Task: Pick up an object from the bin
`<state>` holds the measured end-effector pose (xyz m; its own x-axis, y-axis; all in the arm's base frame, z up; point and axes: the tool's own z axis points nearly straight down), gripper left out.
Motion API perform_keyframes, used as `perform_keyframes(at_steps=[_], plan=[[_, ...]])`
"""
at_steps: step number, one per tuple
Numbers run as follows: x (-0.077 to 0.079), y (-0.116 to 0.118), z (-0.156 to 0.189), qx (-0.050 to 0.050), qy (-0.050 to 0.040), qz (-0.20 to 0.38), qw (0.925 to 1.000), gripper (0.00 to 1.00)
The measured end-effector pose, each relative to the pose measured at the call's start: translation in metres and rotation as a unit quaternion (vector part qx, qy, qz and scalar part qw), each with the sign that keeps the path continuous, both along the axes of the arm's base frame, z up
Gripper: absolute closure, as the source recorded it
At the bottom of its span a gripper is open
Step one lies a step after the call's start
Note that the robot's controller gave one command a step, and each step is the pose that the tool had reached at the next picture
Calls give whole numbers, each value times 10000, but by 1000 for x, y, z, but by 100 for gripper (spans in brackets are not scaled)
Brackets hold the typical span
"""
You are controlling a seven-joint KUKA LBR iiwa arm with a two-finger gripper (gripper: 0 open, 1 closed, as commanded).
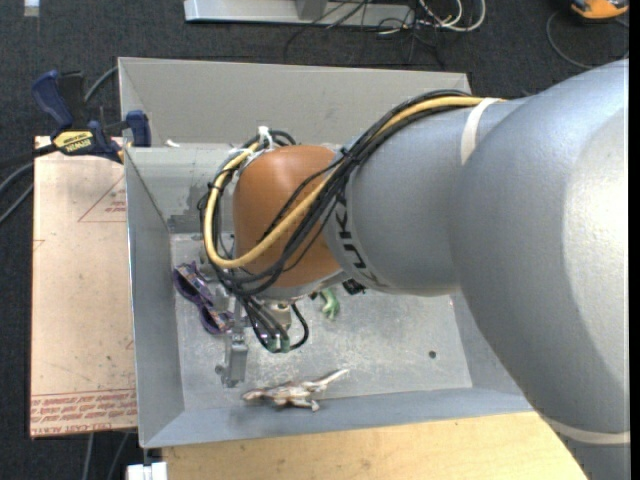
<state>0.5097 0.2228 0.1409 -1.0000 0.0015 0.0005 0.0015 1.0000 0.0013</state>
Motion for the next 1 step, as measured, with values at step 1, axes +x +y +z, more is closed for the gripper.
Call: perform_keyframes(at_steps=[1], plan=[[0,0,0,0,0,-1,10000,0]])
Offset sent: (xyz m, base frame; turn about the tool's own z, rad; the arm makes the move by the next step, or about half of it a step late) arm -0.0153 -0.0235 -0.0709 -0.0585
